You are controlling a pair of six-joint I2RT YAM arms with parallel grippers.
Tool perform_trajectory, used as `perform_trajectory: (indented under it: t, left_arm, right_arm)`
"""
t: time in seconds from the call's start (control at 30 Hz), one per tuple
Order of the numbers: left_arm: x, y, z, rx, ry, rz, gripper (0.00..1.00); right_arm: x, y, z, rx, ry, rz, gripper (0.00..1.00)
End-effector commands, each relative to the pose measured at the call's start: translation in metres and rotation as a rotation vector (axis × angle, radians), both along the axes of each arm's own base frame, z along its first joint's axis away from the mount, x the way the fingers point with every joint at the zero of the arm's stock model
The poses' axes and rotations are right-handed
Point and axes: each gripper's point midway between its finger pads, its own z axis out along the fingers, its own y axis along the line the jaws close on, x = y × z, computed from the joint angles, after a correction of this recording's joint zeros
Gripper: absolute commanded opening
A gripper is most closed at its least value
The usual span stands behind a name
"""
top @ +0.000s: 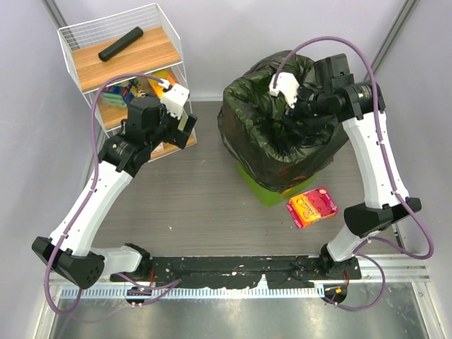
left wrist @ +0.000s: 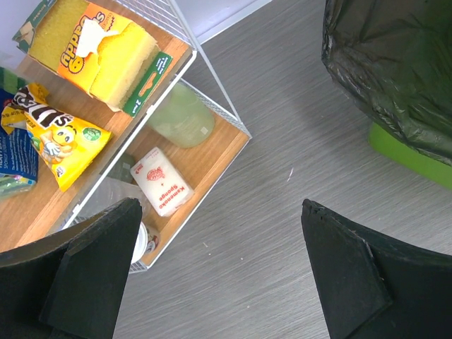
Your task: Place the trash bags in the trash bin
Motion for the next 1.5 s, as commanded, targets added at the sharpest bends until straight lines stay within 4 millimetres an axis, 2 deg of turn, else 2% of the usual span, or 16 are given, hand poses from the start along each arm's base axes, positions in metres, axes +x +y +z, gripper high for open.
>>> perform_trajectory:
  t: [0.0, 0.3, 0.5, 0.53, 0.77, 0.87, 1.13, 1.47]
  left_arm:
    - [0.004, 0.001, 0.012, -0.015, -0.045, 0.001, 1.0]
    - [0.007, 0.0, 0.007, -0.006, -0.033, 0.003, 1.0]
    - [0.01, -0.001, 0.0, -0.002, -0.024, 0.002, 1.0]
    - [0.01, -0.002, 0.0, -0.003, -0.025, 0.002, 0.99]
    - [0.011, -0.002, -0.008, 0.005, -0.016, -0.003, 1.0]
    - [0.011, -0.003, -0.011, 0.003, -0.011, -0.004, 1.0]
    - [0.014, -0.009, -0.011, -0.008, -0.004, -0.022, 0.99]
    - [0.017, -0.012, -0.005, -0.017, -0.011, -0.03, 1.0]
  right_arm:
    - [-0.029, -0.003, -0.044, -0.099, 0.17, 0.131, 0.75]
    - [-0.018, 0.002, -0.096, -0.155, 0.309, 0.178, 0.74]
    - [-0.013, -0.004, -0.131, -0.207, 0.363, 0.172, 0.73]
    - [-0.009, -0.004, -0.132, -0.208, 0.34, 0.169, 0.72]
    - [-0.012, -0.014, -0.161, -0.26, 0.362, 0.161, 0.72]
    - [-0.013, -0.014, -0.163, -0.264, 0.368, 0.161, 0.72]
    - [-0.007, -0.015, -0.145, -0.254, 0.316, 0.136, 0.73]
    - [-0.013, -0.008, -0.069, -0.152, 0.142, 0.11, 0.77]
